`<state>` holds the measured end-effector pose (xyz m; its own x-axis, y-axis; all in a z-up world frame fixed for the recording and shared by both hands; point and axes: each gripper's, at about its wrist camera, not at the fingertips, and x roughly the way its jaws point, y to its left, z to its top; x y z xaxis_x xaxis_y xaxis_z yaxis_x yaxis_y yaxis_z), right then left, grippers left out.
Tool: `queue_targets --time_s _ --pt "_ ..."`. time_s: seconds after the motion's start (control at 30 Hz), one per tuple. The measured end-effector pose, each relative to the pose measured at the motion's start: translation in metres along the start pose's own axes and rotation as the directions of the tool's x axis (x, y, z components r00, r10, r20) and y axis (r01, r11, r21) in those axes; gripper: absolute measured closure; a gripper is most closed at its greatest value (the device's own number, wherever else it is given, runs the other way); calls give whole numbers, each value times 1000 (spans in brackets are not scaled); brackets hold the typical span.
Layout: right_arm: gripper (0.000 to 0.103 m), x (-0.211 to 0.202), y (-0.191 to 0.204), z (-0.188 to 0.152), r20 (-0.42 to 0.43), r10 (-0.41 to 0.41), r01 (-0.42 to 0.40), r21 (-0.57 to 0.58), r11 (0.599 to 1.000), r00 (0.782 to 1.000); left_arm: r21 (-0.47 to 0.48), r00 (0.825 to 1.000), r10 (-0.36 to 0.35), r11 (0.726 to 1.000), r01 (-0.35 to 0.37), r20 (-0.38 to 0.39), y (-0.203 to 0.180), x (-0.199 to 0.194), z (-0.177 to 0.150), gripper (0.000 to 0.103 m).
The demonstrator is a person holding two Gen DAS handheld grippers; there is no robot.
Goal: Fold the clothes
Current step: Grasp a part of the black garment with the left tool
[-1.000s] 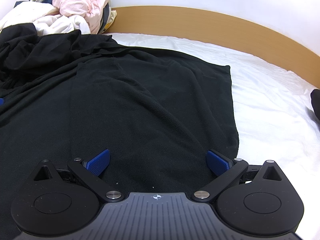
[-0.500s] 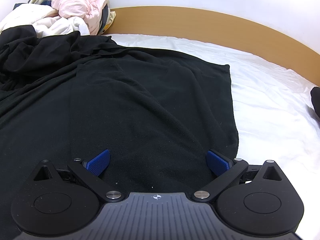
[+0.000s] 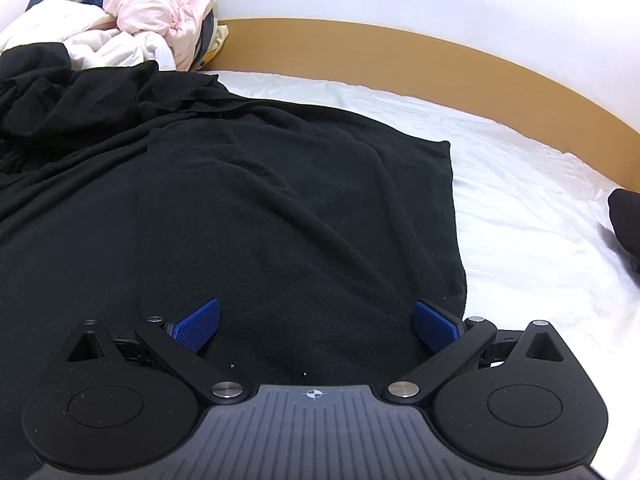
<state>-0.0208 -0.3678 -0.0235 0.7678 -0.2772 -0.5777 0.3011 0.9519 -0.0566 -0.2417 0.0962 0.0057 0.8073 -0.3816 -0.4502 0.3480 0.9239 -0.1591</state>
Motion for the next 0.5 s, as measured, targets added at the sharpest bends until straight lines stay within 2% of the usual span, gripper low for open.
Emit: queue_targets --time_s 0.27,0.37,0.5 --pt "0 0 0 0 1 -6 6 0 1000 1000 30 999 -50 998 50 15 9 -20 -27 8" --pt "0 -1 2 -1 9 -23 23 -12 1000 1000 27 999 -49 998 49 -14 13 -12 -36 9" --pt "0 -1 3 -2 12 -33 33 -17 999 999 20 994 -87 996 88 -62 21 4 -52 17"
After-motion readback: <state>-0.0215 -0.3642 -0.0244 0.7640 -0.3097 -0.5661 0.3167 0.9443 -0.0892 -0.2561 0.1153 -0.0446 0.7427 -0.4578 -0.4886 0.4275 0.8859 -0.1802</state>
